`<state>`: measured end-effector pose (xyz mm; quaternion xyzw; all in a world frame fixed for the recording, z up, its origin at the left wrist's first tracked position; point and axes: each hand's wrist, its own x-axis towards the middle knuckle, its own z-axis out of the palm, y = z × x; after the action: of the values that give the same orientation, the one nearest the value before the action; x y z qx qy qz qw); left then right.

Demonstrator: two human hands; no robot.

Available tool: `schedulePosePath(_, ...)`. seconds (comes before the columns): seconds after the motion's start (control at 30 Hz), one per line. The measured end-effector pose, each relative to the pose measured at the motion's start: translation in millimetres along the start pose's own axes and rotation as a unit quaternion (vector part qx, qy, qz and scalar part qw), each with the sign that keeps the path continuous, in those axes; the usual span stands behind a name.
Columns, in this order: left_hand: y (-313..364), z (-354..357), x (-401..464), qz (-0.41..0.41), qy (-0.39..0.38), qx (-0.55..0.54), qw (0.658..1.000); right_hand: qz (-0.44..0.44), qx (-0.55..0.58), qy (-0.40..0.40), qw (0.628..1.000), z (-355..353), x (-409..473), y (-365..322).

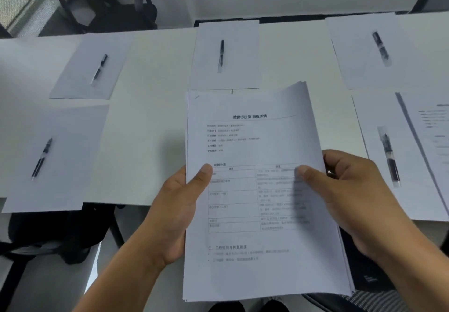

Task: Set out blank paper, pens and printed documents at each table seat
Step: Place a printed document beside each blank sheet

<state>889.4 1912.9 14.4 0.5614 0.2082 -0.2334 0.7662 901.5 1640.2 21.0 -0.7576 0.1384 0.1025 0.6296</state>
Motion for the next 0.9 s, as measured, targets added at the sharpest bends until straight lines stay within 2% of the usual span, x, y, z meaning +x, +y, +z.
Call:
schedulePosePath(0.3,11,-19,5,-0.021,0.012,0.029,0.999,0.022,0.019,-0.005,1.0,8,12,-3)
schedulePosePath(0.6,23,-16,30,-0.001,0.01,0.033,0.999,0.013,0.002,0.071,0.997,6,33,-5)
schedulePosePath(0.9,13,-35,42,0.001,0.022,0.016,1.0,0.006,0.001,0.067,0.998,14,42,9)
